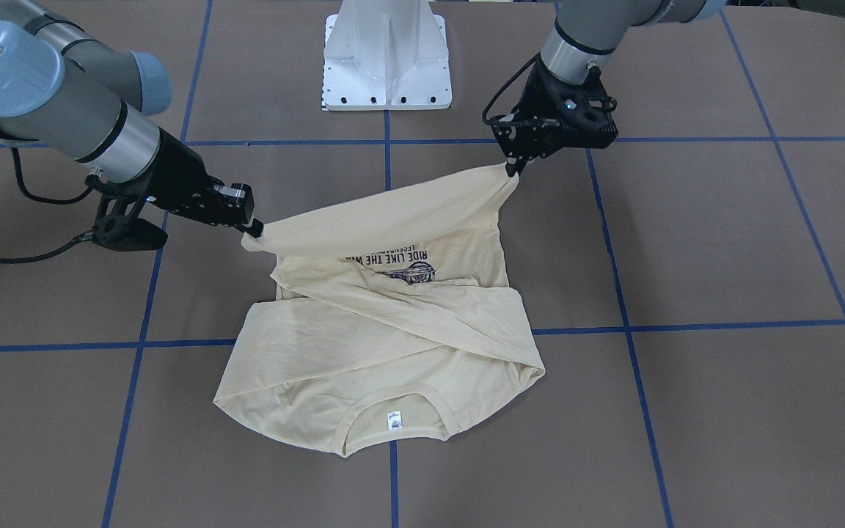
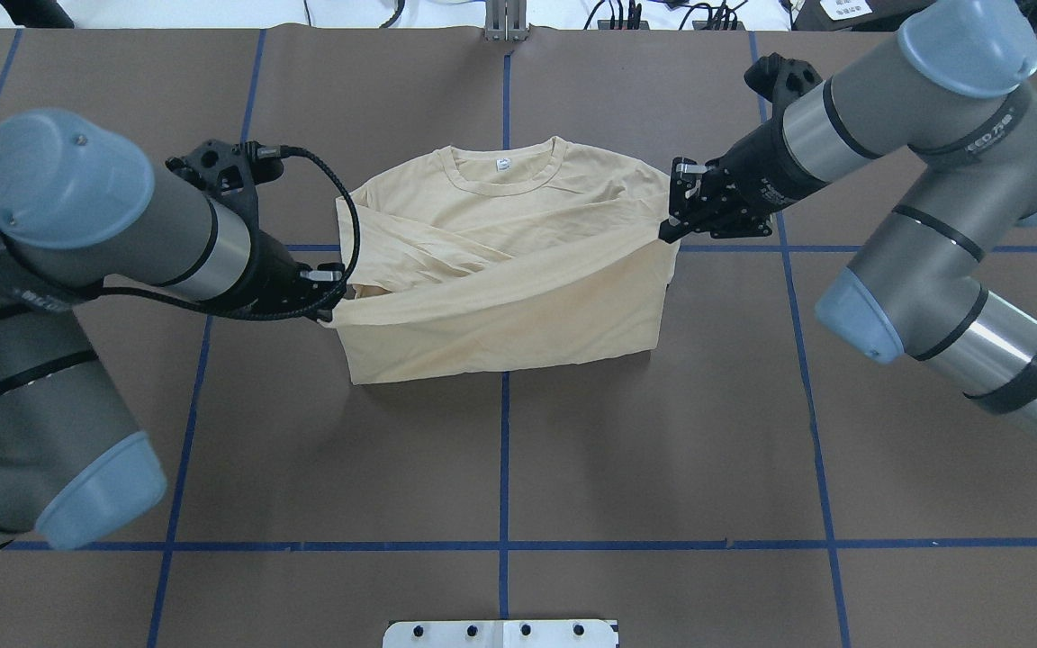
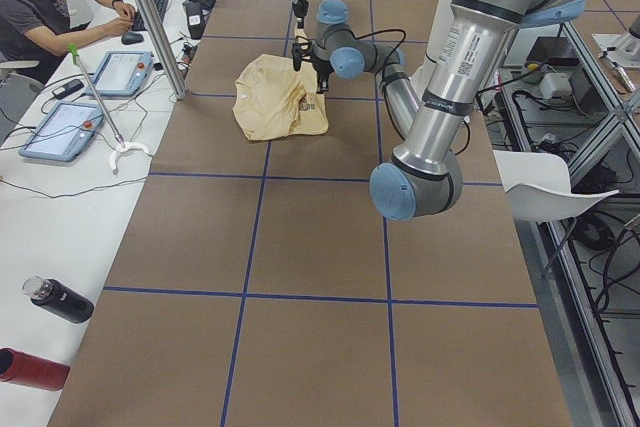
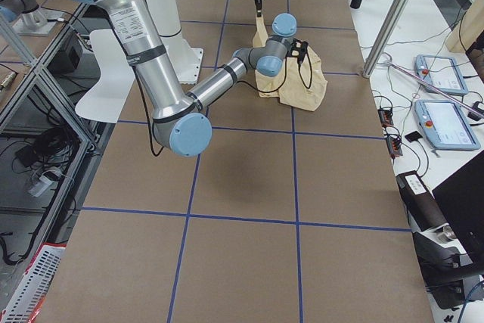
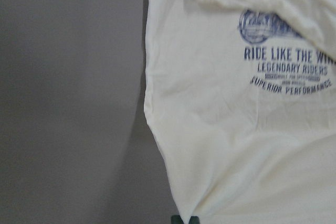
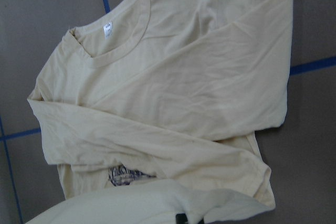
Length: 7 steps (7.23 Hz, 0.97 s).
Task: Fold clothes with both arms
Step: 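Lift the hem with both grippers and fold it toward the collar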
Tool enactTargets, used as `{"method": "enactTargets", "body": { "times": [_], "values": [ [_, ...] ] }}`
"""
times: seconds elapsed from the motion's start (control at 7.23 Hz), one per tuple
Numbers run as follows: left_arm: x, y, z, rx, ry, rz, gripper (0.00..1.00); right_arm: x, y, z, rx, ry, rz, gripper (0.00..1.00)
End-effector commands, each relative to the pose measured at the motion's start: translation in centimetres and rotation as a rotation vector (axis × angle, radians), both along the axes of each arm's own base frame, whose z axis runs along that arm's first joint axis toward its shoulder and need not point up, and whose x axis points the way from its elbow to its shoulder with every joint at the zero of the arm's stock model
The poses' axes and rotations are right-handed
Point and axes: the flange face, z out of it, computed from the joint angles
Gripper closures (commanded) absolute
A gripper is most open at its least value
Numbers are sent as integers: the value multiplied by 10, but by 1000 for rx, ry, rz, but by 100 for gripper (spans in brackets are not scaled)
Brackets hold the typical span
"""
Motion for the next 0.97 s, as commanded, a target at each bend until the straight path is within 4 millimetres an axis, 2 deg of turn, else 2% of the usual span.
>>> {"method": "enactTargets", "body": {
  "times": [0.0, 0.14, 0.28, 0.55, 0.69, 0.83],
  "values": [
    [-10, -87, -4, 31, -19, -90, 100, -12, -65, -21, 26, 47, 116, 100],
    [-28, -128, -7, 71, -51, -113, 100, -30, -93, -32, 26, 75, 157, 100],
    [-23, -147, 11, 93, -65, -105, 100, -48, -114, -29, 12, 112, 176, 100],
    [4, -180, 53, 121, -4, -131, 100, -61, -127, -5, 36, 109, 172, 100],
    [14, -191, 68, 107, 1, -140, 100, -68, -127, 4, 30, 119, 167, 100],
    [19, -196, 81, 90, -16, -137, 100, -86, -119, 12, 25, 136, 155, 100]
  ]
}}
